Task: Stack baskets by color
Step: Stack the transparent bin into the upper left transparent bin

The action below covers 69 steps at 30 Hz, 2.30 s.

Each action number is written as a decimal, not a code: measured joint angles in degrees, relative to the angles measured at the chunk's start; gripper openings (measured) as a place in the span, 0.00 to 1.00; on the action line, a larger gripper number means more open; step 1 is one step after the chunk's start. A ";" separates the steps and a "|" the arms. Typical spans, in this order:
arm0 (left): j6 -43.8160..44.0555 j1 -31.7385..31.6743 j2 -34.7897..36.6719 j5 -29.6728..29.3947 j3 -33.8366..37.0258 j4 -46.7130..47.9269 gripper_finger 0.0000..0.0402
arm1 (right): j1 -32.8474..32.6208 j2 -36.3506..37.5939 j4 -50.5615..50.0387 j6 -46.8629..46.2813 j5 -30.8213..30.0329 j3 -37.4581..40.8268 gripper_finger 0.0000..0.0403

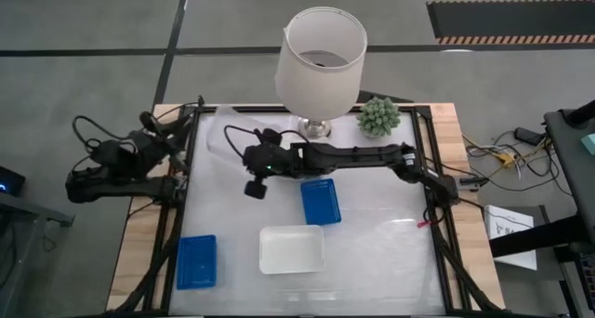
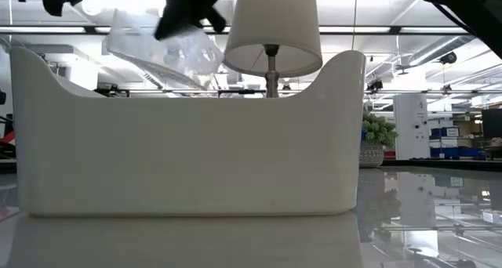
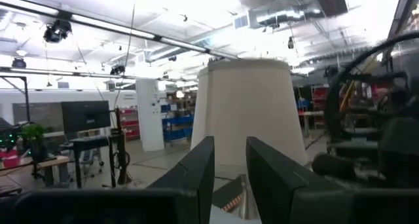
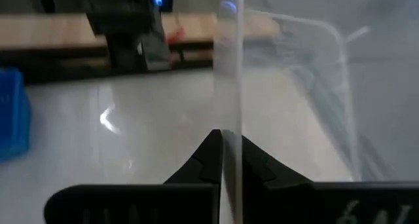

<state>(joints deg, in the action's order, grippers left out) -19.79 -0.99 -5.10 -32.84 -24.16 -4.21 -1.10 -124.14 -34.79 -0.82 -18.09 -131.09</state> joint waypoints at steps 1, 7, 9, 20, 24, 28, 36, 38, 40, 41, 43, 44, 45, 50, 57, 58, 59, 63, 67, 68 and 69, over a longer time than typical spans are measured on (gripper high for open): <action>0.02 0.00 0.34 0.06 0.00 -0.26 0.18 | 0.00 0.00 3.07 0.69 -0.12 1.15 0.02; 0.22 0.00 1.22 1.29 0.17 0.09 0.18 | 0.22 -0.07 20.53 3.33 -1.17 9.86 0.02; 1.17 0.00 1.19 1.39 0.17 -0.09 0.18 | 0.39 -0.07 26.76 4.01 -2.79 13.07 0.02; 1.40 0.00 1.17 1.66 0.17 -0.02 0.18 | 1.55 -0.07 48.80 5.36 -5.99 26.08 0.02; 1.40 0.00 1.16 1.66 0.17 -0.02 0.18 | 2.14 -0.07 50.36 5.35 -5.94 28.15 0.02; 1.40 0.00 1.13 1.66 0.17 -0.04 0.18 | 2.73 -0.07 50.54 3.82 -5.97 29.21 0.02; 1.40 0.00 1.14 1.64 0.17 -0.04 0.18 | 2.99 -0.07 50.68 3.85 -5.88 29.44 0.10; 1.40 0.00 1.14 1.64 0.17 -0.04 0.18 | 3.02 -0.07 50.53 3.86 -5.75 29.44 0.13; 1.40 0.00 1.14 1.64 0.17 -0.04 0.18 | 3.02 -0.07 50.57 3.85 -5.75 29.37 0.17; 1.40 0.00 1.14 1.64 0.17 -0.04 0.18 | 3.02 -0.07 50.67 3.85 -5.77 29.36 0.19; 1.40 0.00 1.14 1.62 0.17 -0.04 0.18 | 3.02 -0.07 50.74 3.85 -5.80 29.34 0.22; 1.38 0.00 1.14 1.62 0.17 -0.04 0.18 | 3.02 -0.07 50.73 3.84 -5.81 29.33 0.23; 1.38 0.00 1.14 1.62 0.17 -0.04 0.18 | 3.02 -0.07 50.67 3.85 -5.81 29.33 0.25; 1.39 0.00 1.14 1.60 0.17 -0.02 0.18 | 3.02 -0.07 50.61 3.85 -5.33 29.33 0.30; 1.40 0.02 1.14 1.38 0.17 0.00 0.18 | 3.02 -0.07 50.65 3.83 -3.80 29.33 0.38; 1.38 0.02 1.14 1.36 0.17 0.00 0.18 | 3.02 -0.07 50.65 3.83 -3.78 29.33 0.39; 1.38 0.02 1.14 1.35 0.17 0.02 0.18 | 3.02 -0.07 50.67 3.83 -3.78 29.33 0.40; 1.38 0.02 1.11 1.38 0.17 0.02 0.18 | 3.02 -0.07 50.90 3.31 -3.79 29.33 0.44; 1.38 0.02 1.11 1.40 0.17 0.05 0.18 | 3.02 -0.07 50.93 3.00 -3.80 29.31 0.46; 1.38 0.02 1.11 1.40 0.17 0.09 0.18 | 3.02 -0.07 50.94 3.00 -3.80 29.31 0.46; 1.38 0.02 1.02 1.40 0.17 0.09 0.18 | 3.02 -0.07 50.94 3.01 -3.80 29.31 0.46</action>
<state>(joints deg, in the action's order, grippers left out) -18.41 -0.97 -4.08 -31.44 -23.99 -4.12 1.91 -124.20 16.14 2.19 -21.89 -101.78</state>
